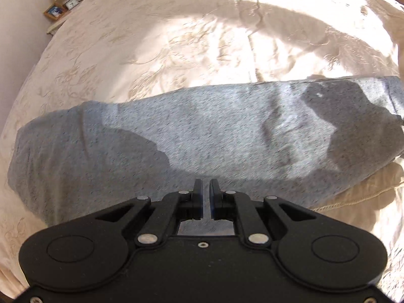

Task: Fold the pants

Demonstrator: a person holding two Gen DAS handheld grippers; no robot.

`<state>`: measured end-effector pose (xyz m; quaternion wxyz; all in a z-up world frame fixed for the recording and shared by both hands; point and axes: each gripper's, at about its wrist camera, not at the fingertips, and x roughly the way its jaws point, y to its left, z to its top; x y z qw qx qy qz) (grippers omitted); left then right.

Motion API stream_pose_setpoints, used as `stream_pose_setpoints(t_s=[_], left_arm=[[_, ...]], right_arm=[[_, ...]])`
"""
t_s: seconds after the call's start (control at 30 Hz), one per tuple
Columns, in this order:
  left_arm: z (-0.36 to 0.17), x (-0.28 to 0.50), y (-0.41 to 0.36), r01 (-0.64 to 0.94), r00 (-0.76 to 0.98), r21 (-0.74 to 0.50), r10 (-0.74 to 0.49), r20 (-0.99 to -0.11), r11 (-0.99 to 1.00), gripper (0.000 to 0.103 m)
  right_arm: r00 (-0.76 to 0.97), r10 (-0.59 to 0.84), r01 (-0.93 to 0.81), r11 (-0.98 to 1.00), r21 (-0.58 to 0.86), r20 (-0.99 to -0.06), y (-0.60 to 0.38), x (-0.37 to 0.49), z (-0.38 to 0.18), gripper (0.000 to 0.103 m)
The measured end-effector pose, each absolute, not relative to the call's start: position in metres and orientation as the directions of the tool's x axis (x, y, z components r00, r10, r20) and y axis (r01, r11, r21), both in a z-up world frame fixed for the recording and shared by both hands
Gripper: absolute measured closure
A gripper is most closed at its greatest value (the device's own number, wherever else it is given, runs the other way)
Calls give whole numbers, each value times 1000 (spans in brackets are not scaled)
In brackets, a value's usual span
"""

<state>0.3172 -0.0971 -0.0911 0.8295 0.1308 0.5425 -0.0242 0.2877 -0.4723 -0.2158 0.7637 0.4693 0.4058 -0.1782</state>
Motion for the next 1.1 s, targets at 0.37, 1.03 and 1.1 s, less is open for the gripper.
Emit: stream_pose_setpoints(t_s=[0.37,1.03,1.1], left_arm=[[-130,417,-158,211,375,118,31,-926,970,87],[-133,385,-139,209,293,-63,-124,-948,976,94],[-149,378,-141,216,251,-57,-112,-961,975,94]], right_arm=[[631,83,572,622,535,-771,-465,294,-189,86],[660,63,536,659,528,-749,-456,284,-156,86],[659,57,535,665,521,-750,-453,283,-154,86]])
